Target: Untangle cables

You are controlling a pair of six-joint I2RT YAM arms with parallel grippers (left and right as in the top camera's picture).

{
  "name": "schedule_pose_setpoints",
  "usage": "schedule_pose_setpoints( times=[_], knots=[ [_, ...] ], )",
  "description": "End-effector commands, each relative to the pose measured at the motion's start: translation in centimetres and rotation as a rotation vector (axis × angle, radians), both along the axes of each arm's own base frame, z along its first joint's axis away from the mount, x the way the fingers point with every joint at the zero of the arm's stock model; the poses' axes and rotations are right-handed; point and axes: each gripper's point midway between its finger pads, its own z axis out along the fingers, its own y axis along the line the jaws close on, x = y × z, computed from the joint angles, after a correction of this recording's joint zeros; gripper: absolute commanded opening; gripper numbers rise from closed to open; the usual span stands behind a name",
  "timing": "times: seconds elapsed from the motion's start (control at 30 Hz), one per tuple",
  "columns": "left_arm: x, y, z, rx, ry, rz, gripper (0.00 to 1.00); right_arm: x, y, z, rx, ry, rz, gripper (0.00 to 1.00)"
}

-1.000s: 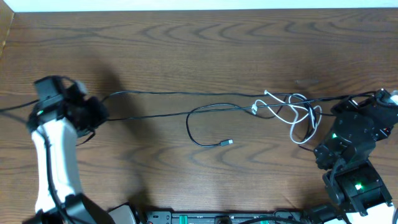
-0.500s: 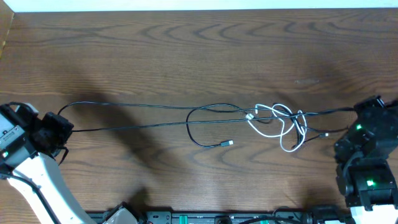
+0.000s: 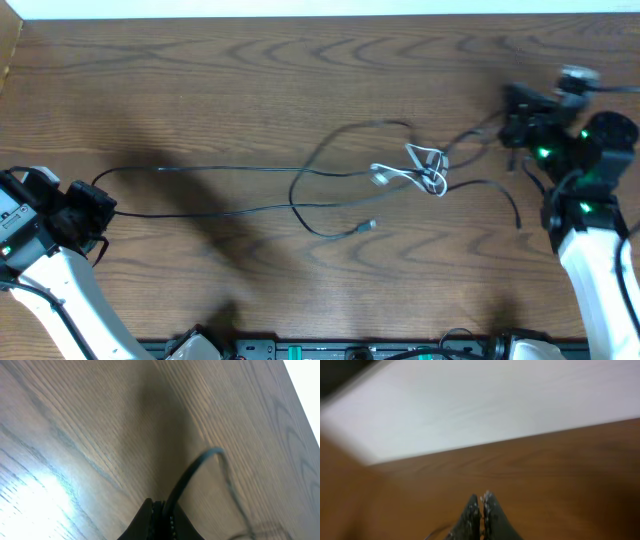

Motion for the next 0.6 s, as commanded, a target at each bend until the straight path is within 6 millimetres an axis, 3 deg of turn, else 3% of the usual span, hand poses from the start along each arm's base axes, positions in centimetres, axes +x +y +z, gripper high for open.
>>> schedule_pose_setpoints(
  times=[0.0, 0.07, 0.17, 0.23, 0.37, 0.5, 0.57],
  knots=[
    [0.2, -0.5, 0.0, -0.013, -0.02, -0.038, 0.07, -4.9, 7.6, 1.0, 0.089, -0.048, 0.553, 0.01],
    [0.6, -1.0, 0.3, -0.022, -0.044, -0.081, 0.08, -6.8, 9.6, 1.0, 0.115, -0.069, 0.732, 0.04],
    [0.8, -1.5, 0.5, -0.031, -0.062, -0.108, 0.07, -8.9, 11.3, 1.0, 0.135, -0.092, 0.905, 0.42],
    [0.9, -1.7, 0.5, -0.032, -0.061, -0.122, 0.07, -8.7, 12.1, 0.5, 0.137, -0.077, 0.903, 0.99],
    [2.2, -4.3, 1.1, -0.048, -0.117, -0.269, 0.08, -6.4, 13.4, -2.3, 0.134, 0.057, 0.748, 0.99],
    [4.1, -10.3, 2.9, -0.051, -0.255, -0.61, 0.23, -3.3, 12.7, -7.3, 0.022, 0.235, 0.439, 0.99],
    [4.4, -13.6, 3.3, -0.039, -0.299, -0.78, 0.24, -2.5, 11.8, -9.4, -0.05, 0.302, 0.304, 0.99]
  ],
)
